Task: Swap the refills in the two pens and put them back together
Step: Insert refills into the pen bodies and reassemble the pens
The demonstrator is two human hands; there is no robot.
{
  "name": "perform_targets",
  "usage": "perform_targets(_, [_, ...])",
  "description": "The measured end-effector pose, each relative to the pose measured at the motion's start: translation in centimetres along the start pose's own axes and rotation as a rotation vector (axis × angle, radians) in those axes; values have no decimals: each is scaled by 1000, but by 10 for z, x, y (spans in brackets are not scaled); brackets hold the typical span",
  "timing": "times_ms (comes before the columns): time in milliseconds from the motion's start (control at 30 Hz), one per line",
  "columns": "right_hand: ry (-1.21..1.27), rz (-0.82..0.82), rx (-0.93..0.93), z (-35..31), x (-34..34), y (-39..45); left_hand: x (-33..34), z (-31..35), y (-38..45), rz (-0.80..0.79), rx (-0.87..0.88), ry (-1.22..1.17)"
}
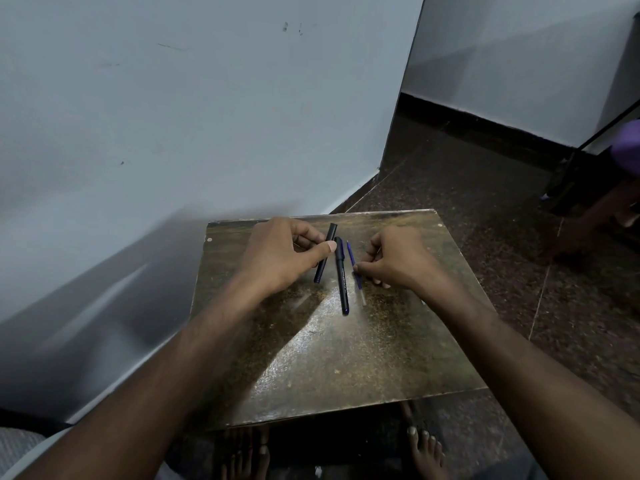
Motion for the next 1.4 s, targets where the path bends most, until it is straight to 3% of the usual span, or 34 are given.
perform_targets(133, [-58, 81, 3, 0, -6, -1, 0, -1, 1, 1, -9, -12])
perform_targets(533, [-323, -30, 7, -25, 7, -16, -1, -1, 0, -1, 23, 4])
perform_targets(633, [-134, -50, -6, -23, -2, -14, -1, -2, 1, -5, 24, 2])
perform_targets(767, [573, -167, 0, -21, -12, -16, 0, -1, 1, -32, 52, 35])
perform_targets(967, [1033, 49, -66, -19, -28, -17, 2, 2, 0, -118, 99, 62])
perform_targets(1233, [1062, 71, -170, -28, -26, -21, 1, 3, 0, -134, 132, 61])
perform_targets(1400, [917, 78, -199, -26, -22, -20, 0, 3, -1, -129, 154, 82])
Point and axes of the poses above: each hand's wrist, its own y-axis towards the middle knuckle, its own x-axis out of the palm, z = x × y, the point moved 3 cm from there along y, towards the middle knuckle, and after that the axes turned 11 degrees about x, right-handed, at the moved point
